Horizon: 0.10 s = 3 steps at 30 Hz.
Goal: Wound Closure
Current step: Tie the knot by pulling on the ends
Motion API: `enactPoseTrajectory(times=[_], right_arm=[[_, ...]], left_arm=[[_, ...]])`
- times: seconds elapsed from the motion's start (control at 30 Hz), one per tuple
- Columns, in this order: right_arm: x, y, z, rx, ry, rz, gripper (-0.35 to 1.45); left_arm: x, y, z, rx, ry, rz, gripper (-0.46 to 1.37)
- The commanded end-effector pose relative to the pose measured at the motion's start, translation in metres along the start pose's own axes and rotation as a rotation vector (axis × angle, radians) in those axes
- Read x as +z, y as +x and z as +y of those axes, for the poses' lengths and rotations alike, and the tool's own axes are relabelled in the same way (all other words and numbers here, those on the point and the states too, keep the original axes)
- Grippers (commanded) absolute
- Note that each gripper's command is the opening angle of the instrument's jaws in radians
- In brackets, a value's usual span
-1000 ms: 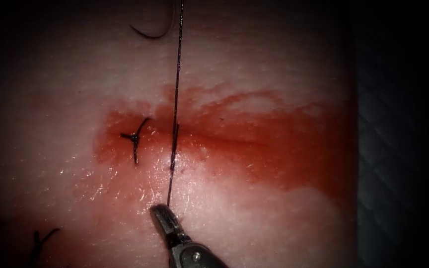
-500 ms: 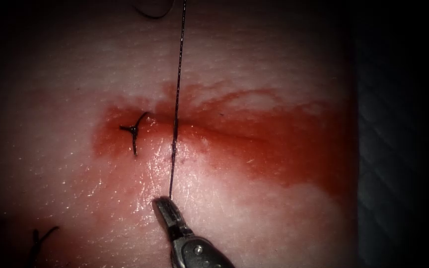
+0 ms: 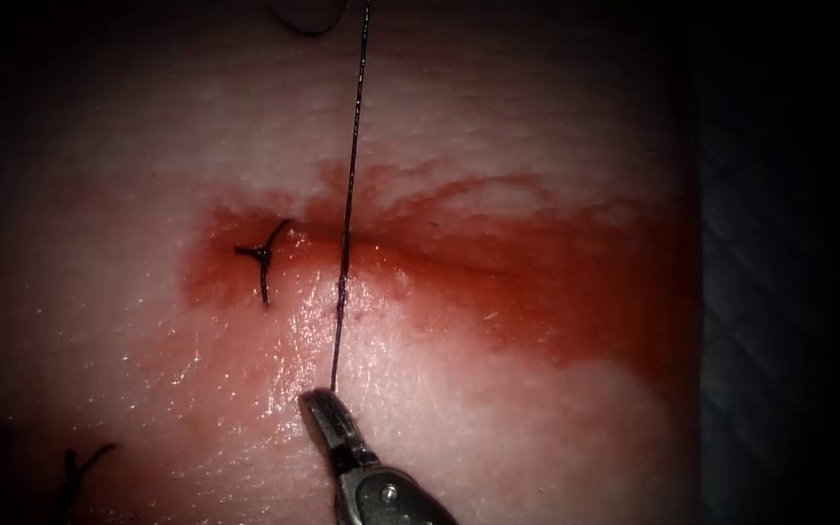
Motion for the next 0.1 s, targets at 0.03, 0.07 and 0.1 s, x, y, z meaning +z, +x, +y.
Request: enactPoseTrajectory(times=[0.03,0.07,0.1], right_arm=[[0.0001,0.0000,0.0000,0.000,-0.002,0.000,-0.35],[0.0001,0.0000,0.0000,0.000,-0.002,0.000,-0.35],[0.0001,0.0000,0.0000,0.000,-0.002,0.000,-0.35]], left_arm=[[0.0000,0.0000,0.0000,-0.002,-0.004,0.000,-0.35],[0.0000,0.0000,0.0000,-0.001,-0.006,0.000,-0.35],[0.0000,0.0000,0.0000,-0.001,-0.006,0.000,-0.35]])
